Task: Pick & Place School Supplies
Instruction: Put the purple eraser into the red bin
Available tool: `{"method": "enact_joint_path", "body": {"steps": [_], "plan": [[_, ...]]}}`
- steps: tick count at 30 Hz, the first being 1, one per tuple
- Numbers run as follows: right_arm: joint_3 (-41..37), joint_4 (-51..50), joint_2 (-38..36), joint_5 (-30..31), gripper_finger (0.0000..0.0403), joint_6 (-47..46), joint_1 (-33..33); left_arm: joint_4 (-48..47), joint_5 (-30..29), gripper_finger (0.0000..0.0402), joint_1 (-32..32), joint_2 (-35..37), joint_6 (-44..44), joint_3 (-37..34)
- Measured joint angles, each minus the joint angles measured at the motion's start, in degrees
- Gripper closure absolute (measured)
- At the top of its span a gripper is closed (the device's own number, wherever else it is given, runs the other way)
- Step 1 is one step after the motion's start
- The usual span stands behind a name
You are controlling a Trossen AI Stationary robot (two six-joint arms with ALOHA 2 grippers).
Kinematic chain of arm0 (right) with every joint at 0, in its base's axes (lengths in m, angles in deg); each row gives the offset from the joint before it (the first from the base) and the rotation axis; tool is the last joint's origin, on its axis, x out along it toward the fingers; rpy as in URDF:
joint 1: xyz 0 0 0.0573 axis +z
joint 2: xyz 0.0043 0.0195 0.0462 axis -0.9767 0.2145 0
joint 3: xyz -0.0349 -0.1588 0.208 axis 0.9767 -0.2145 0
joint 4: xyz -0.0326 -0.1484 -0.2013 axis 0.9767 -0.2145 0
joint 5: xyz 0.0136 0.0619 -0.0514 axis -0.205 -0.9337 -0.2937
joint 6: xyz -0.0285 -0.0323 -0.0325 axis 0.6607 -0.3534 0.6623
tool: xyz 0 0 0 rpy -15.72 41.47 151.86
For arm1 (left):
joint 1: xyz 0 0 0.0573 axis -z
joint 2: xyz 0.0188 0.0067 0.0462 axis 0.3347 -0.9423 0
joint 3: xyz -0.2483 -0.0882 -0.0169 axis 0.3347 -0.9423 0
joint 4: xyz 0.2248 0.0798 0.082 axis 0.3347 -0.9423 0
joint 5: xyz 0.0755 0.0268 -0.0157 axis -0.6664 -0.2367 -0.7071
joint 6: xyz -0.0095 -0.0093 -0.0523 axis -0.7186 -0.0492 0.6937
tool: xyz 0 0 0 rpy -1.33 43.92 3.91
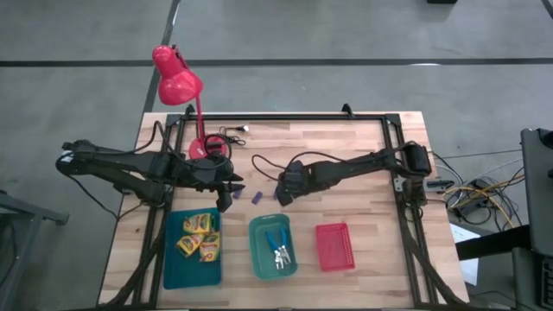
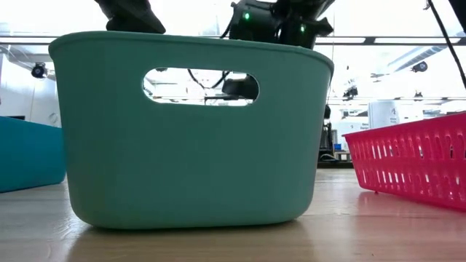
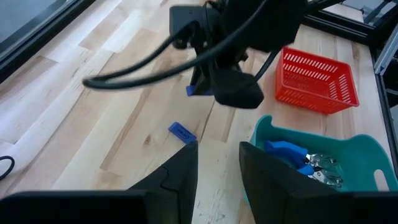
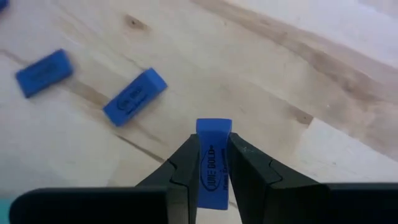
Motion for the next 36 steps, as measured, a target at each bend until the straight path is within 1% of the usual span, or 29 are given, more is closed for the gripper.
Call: {"method": "enact_joint_path", "body": {"steps": [4,9,13,16,23,28,36], "plan": [[1.8,-4.0,-2.9,0.0,0.0335,-0.2,0.0,0.0,0.0,0.028,0.0,0.0,0.0,0.0],[3.5,-9.0,-8.2,-0.5,0.0335,-2.1,0.3,0.0,-0.2,0.028,0.0,0.0,0.0,0.0],[3.8,-12.6,-13.1,-0.7,0.0335,-5.4,1.6,0.0,-0.2,0.028,0.0,0.0,0.0,0.0],[3.0,-15.1,-16.4,-0.7,0.0335,-9.7,3.3,0.0,-0.1,0.028,0.0,0.0,0.0,0.0],[1.1,-16.4,-21.6,0.2,0.0335,-19.2,10.2,0.0,-0.1,0.028,0.0,0.0,0.0,0.0],[1.0,-20.1,-21.7,0.3,0.0335,-28.8,16.4,0.0,0.1,0.028,0.0,0.0,0.0,0.0],[1.0,-21.9,-21.5,0.2,0.0335,-44.2,26.0,0.0,0.0,0.028,0.0,0.0,0.0,0.0]]}}
